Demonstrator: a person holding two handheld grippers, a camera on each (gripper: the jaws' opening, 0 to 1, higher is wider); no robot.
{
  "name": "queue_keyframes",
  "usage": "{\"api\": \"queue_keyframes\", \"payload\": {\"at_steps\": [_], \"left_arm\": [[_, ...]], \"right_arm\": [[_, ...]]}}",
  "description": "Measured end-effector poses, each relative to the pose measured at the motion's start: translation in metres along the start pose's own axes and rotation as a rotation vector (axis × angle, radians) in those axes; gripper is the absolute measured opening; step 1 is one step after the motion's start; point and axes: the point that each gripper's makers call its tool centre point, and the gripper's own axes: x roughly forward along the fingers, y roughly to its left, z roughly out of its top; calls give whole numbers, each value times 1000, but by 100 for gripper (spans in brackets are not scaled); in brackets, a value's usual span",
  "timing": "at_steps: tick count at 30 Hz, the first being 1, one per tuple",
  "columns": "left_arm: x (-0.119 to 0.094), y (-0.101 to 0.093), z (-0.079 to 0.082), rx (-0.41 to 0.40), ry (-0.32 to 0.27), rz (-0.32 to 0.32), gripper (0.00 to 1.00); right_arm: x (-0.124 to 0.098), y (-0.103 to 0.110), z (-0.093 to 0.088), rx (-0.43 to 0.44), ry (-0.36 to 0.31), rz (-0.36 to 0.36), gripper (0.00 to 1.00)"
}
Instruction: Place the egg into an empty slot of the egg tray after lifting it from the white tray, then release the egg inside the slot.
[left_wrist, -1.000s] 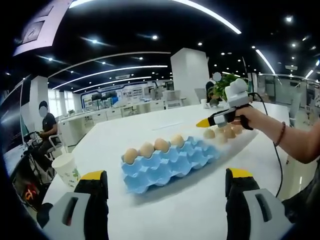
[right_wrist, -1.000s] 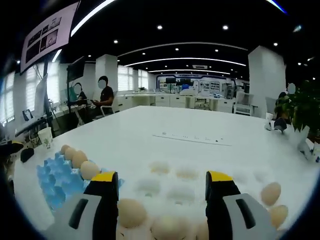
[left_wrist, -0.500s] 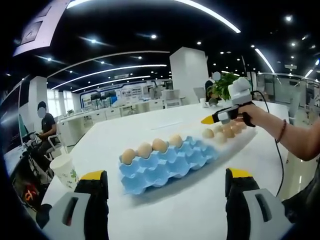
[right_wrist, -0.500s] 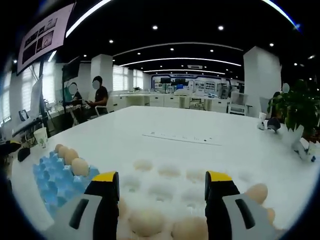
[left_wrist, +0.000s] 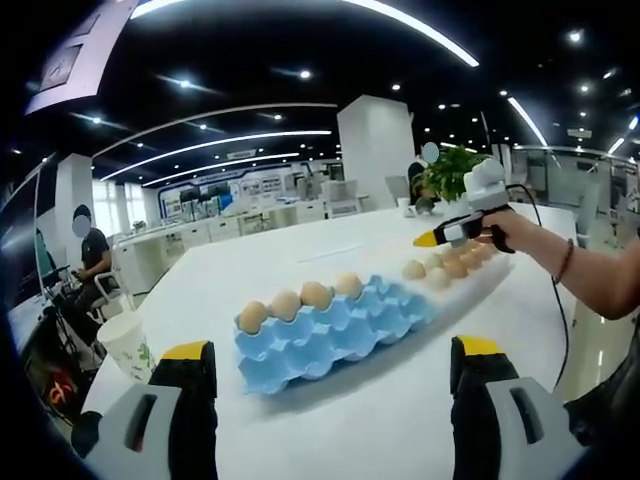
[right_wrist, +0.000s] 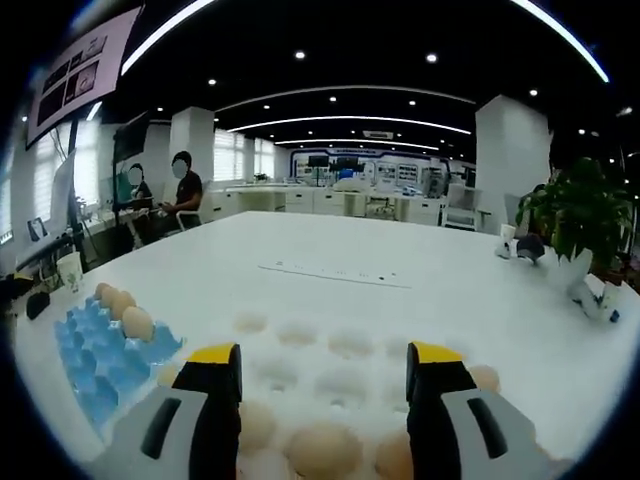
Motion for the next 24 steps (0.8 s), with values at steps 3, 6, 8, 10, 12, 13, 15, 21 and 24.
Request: {"api": "queue_keyframes", "payload": {"at_steps": [3,6,8,10,12,13,15,21,24], "left_arm": [[0,0,-1,0,2,1,99],[0,-1,-1,1,1,0,99],[0,-1,-1,0,2,0,99],[0,-1,-1,1,3,0,99],[0,-2,-1,1,2,-2,99],[0,-2,-2,1,3,-2,99],[1,-1,0,-6,-9,6,99],[0,2,1,-7,-13,20,98],[1,1,-1,-12,-9,15,98]], "right_arm": [[-2,-6,-1,8,-2,-12,69],[-3,-13,-2,11,2,-27,69],[-4,-17,-3,17,4,-33,68],[-6,-22,-4,21,4,-41,68],[-7,-26,-5,32,8,-51,67],[-7,-28,-5,40,9,-55,67],[-9,-33,-5,55,7,-59,66],[-13,-52,-8,60,16,-91,63],[-14,-60,-9,66,16,-103,62]]}}
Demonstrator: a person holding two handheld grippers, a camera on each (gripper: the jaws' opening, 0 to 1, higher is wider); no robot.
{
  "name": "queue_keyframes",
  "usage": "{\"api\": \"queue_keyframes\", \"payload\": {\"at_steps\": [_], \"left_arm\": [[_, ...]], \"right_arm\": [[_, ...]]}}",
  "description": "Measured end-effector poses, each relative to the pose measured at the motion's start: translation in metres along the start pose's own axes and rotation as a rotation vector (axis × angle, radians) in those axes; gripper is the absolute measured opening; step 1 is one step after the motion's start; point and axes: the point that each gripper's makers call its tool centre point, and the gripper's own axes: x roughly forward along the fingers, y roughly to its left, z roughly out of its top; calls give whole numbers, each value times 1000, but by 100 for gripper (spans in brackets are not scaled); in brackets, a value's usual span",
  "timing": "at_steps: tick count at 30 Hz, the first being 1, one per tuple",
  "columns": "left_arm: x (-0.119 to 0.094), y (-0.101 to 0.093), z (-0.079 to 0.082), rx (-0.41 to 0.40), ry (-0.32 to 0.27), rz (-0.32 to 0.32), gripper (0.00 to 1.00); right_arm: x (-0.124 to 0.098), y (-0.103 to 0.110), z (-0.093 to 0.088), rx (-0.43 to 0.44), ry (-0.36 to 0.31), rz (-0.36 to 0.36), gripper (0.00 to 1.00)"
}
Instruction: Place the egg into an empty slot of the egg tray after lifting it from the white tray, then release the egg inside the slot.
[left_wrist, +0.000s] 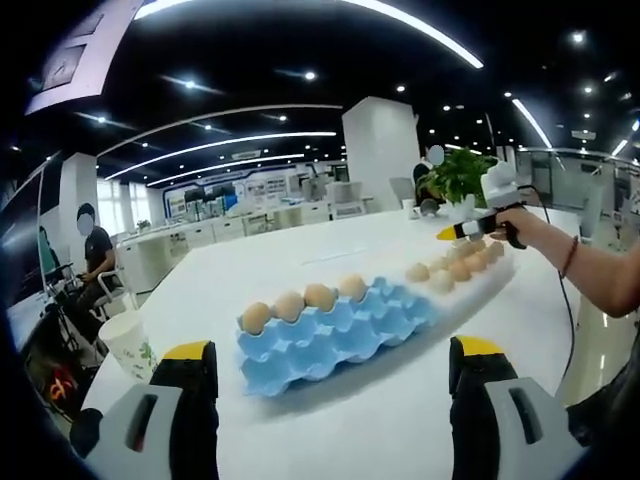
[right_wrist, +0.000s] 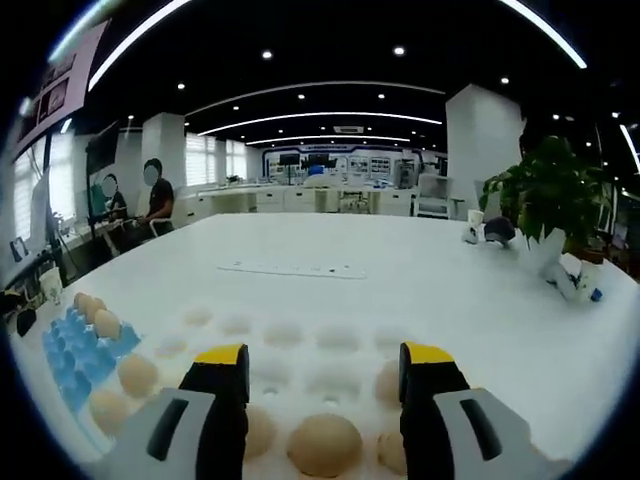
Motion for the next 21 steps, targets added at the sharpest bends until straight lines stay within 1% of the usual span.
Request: {"api": "queue_keyframes", "payload": {"at_steps": [12,16,18,21], "left_arm": [[0,-1,-1,-3,1,0,98],[1,-1,-3,-2,9,2,98],[1,-1,-3,-1,9,4,98],[1,-3,-3,-2,8,1,98]], "right_arm": [[3,-30,-13,-11,38,-35,56],[5,-39,-17,7,48,-55,52],[6,-39,-17,21,48,-42,52],[9,-42,-19,18,56,-47,46]]}}
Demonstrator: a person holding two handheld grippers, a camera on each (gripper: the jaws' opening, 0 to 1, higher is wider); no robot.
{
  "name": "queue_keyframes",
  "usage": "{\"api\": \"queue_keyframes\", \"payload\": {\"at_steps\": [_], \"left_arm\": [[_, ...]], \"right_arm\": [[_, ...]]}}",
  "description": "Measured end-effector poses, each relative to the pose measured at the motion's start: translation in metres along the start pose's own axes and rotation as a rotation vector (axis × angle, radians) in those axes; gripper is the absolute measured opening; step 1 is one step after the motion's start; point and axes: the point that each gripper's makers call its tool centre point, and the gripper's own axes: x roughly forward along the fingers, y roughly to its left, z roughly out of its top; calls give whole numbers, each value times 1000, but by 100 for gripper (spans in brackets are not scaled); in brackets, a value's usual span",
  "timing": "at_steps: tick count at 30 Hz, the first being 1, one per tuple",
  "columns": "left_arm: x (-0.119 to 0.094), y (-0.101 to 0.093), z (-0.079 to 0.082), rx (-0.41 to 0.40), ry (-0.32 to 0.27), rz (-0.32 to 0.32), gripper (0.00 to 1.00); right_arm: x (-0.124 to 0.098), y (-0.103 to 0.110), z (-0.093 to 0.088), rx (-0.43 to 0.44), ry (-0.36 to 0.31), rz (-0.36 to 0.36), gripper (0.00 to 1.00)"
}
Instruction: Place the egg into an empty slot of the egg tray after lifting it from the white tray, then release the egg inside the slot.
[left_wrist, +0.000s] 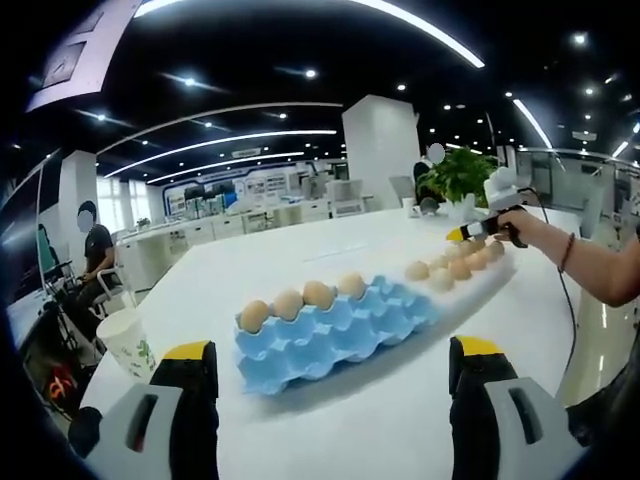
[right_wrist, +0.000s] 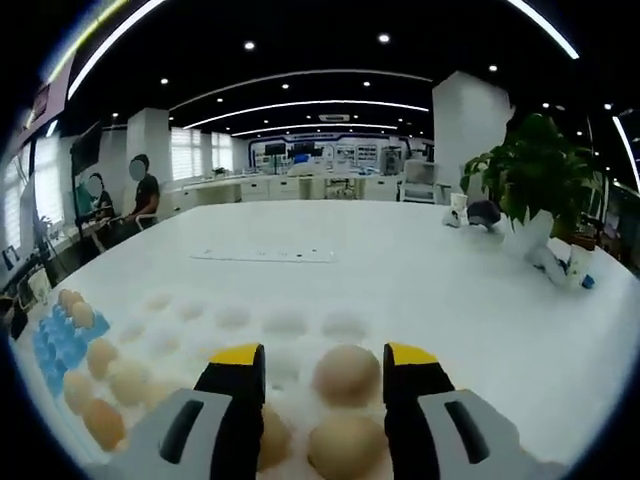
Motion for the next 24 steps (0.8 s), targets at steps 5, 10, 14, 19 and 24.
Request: {"api": "queue_keyframes", "payload": {"at_steps": [5,10,14,19,24], "left_arm": [[-1,-2,1,1,-4,-8,98],[-1,-1,0,0,0,-6,98],[-1,0,0,6,1,-5,98],[-1,1,0,7,3,-5,98],[-1,1,0,8,5,-9,98]], "right_arm": [[4,-3,-4,45,14,2,42],[6,-7,-8,56,37,-14,37],[8,-12,-16,24,80,-52,30],[5,-7,-14,5,68,-42,30],[3,-4,-15,6,69,-40,30]]}}
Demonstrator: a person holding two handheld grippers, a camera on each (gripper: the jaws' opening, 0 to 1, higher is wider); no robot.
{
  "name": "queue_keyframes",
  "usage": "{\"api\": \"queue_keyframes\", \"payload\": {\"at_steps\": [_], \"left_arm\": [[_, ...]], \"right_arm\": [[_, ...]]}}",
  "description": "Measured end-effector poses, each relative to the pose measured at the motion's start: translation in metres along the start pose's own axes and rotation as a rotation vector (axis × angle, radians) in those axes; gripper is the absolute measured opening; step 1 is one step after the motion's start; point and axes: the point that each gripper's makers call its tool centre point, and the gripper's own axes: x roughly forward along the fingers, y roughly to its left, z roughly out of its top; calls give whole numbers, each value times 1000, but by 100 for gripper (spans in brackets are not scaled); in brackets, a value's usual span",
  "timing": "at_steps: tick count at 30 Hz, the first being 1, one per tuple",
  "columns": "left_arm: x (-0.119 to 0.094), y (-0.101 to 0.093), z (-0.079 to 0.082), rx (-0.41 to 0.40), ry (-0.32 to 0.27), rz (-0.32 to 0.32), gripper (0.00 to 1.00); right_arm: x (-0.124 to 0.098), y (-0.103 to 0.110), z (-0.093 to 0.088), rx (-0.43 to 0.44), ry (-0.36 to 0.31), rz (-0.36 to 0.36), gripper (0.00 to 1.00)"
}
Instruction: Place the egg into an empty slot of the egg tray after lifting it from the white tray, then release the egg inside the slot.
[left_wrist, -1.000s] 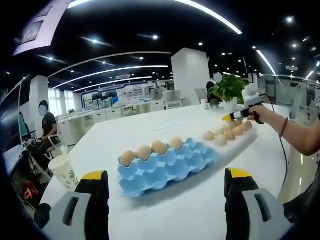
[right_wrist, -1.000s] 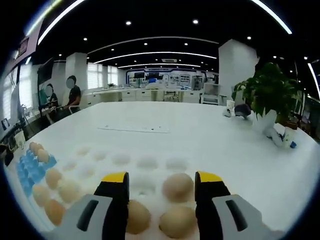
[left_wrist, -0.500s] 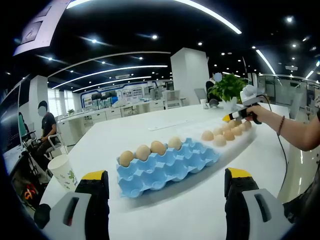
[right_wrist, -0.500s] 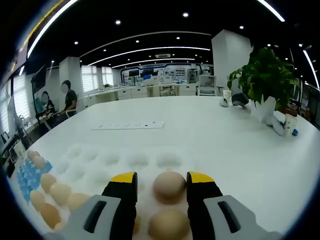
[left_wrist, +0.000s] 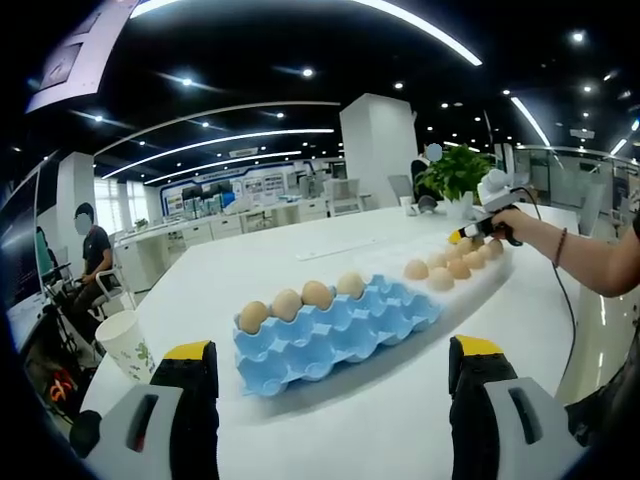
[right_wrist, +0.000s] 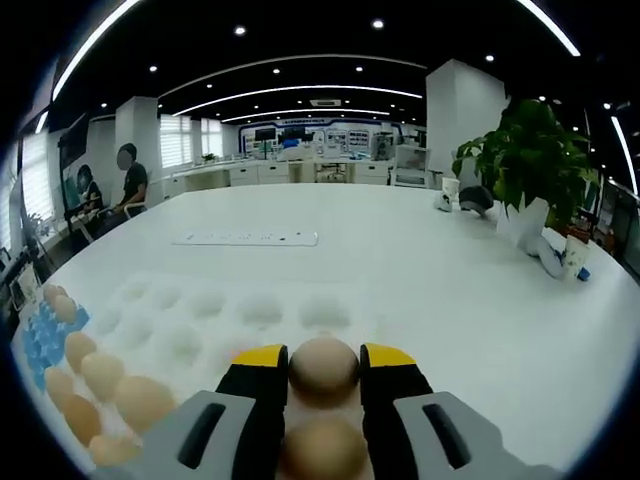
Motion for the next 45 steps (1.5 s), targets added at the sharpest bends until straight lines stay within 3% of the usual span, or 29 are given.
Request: {"api": "queue_keyframes", "payload": {"at_steps": [15,24,31,45], "left_arm": [[0,2,1,4,7,4,98],[-1,0,3,8,3,6,98],[-2,-3,4,12,5,0,98],[-4,-3,5,14,1,3,98]], "right_arm": [[-4,0,10,-35,-65,-20,29],[-21,0,42,-37,-185,-24,29],[-33,10,58,-50,-231,-4,29],[-39,31,63,-66,-244,40,29]]}}
